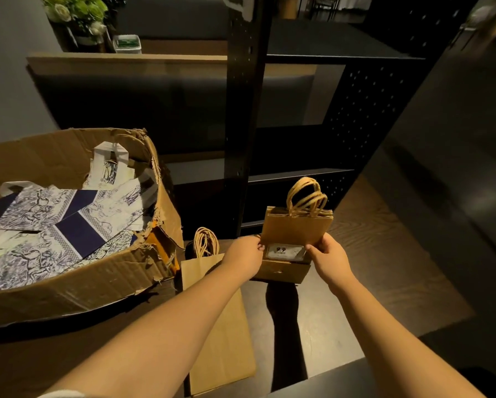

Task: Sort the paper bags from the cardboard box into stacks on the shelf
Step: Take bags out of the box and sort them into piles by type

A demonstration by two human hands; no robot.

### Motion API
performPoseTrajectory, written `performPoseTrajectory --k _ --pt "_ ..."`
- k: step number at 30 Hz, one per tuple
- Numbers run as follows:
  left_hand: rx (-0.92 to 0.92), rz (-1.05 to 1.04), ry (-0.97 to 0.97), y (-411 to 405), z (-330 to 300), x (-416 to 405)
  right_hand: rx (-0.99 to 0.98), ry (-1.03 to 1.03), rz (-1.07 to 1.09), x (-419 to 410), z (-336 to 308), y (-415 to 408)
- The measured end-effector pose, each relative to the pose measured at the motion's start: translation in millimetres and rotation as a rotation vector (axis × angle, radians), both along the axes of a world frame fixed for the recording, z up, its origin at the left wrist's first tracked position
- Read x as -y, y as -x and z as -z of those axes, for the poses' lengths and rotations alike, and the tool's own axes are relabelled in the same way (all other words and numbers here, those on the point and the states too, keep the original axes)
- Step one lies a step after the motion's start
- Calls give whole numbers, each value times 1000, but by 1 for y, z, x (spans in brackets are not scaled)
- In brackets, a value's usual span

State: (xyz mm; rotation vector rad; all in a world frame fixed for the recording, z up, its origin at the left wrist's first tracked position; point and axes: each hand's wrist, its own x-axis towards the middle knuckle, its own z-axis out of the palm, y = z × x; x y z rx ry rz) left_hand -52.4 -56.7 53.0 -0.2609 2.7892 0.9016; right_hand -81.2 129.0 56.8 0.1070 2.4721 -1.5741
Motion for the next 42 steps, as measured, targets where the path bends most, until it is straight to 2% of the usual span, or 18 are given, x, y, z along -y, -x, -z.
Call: performPoseTrajectory --k 4,10,21,31,35,42 --pt "-26 66 -60 -1 -17 26 -8 121 -41 1 -14 2" --pt "-17 80 -289 -30 -22 70 69 253 -275 25 -20 1" --pt "254 -233 -461 -103 26 114 312 -82 -503 91 39 -34" --pt "434 -346 -410 -119 43 119 285 -427 -587 116 62 -45" --pt "492 -359 -404 -122 45 117 270 -482 -601 121 64 -50" --pt "486 -356 -409 -117 44 116 267 -487 -546 121 63 -54"
